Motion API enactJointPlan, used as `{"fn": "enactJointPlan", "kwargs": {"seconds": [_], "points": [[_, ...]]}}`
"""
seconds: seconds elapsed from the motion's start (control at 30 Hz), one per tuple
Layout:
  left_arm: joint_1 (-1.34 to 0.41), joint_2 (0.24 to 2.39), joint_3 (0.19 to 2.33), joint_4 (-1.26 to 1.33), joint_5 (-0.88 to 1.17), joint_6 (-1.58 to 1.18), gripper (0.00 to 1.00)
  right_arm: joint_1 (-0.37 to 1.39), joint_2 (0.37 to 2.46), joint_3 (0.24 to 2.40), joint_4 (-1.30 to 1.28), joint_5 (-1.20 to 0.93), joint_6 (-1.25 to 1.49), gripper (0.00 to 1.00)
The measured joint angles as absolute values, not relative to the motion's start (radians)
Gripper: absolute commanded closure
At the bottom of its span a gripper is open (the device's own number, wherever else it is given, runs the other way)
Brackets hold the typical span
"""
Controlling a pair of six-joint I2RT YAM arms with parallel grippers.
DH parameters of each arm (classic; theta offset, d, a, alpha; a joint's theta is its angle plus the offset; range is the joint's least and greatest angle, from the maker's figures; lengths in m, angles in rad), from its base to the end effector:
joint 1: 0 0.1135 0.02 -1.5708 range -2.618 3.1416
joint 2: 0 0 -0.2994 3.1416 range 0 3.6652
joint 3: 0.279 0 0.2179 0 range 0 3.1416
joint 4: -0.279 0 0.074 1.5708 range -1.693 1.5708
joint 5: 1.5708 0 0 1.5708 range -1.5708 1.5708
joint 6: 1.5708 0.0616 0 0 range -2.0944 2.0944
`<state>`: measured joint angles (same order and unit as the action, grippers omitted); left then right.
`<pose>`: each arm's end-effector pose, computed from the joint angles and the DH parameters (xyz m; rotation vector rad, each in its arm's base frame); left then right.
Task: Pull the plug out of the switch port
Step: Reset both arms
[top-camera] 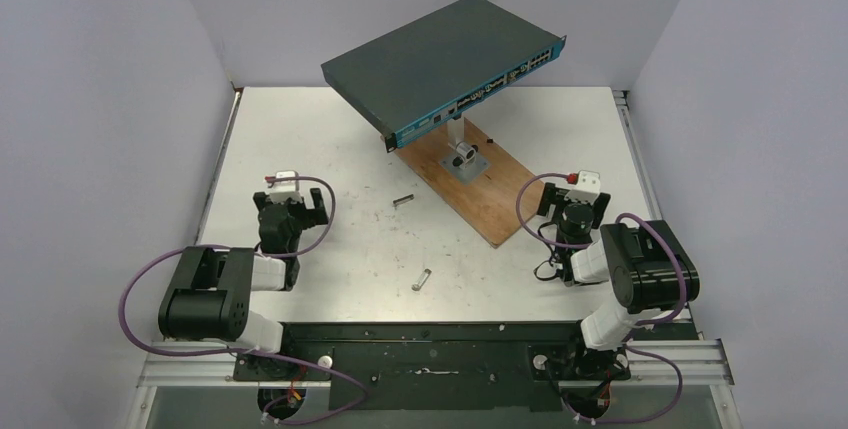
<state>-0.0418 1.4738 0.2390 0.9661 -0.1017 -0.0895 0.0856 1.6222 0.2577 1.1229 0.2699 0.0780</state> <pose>0.2472 -0.0041 0.1976 -0.1150 1.8345 0.0015 0.2670 0.0064 0.1879 0.1842 1.7959 -0.1280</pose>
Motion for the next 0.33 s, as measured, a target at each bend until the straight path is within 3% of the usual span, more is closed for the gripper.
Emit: {"fn": "enactJointPlan", "kwargs": {"seconds": [0.33], "points": [[-0.072, 1.474, 0.236, 1.043, -0.152, -0.067, 0.04, 0.086, 1.622, 0.257, 1.14, 0.256, 0.064, 0.1]]}}
